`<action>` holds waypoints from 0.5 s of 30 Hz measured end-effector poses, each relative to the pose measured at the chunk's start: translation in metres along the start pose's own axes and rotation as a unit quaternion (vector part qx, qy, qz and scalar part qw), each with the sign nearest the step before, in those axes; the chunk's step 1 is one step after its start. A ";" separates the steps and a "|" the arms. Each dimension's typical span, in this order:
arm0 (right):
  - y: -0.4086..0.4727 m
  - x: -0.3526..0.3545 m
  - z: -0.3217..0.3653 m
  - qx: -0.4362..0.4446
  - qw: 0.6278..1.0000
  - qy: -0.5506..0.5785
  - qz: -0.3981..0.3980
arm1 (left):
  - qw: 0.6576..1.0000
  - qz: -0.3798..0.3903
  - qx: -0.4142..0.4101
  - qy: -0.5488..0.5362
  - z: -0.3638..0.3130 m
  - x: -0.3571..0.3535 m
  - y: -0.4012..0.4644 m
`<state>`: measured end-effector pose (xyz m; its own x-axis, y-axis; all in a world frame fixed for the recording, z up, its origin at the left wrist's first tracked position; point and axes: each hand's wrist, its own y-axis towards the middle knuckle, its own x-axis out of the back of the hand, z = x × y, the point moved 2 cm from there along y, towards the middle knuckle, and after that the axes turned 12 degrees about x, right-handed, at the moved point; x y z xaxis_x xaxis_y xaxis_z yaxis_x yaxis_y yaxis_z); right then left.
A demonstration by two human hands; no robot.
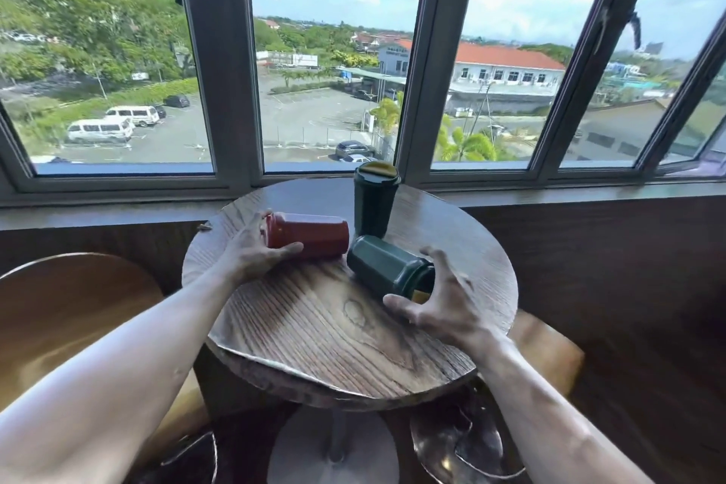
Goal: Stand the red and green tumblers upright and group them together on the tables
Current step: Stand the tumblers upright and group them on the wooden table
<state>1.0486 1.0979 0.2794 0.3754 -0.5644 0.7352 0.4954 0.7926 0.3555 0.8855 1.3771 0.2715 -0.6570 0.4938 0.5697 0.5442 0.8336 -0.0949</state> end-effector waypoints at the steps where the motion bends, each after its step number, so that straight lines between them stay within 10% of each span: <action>1: 0.000 0.002 0.000 0.002 1.000 0.009 -0.005 | 1.000 -0.001 0.003 -0.004 0.002 -0.001 0.000; 15: 0.049 0.038 0.044 0.063 0.994 -0.092 0.003 | 0.999 -0.040 -0.003 -0.028 -0.008 -0.008 -0.014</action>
<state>1.0529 1.1250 0.3502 0.2225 -0.5172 0.8265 0.3873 0.8248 0.4119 0.8873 1.3591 0.2753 -0.7273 0.4383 0.5281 0.4915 0.8697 -0.0449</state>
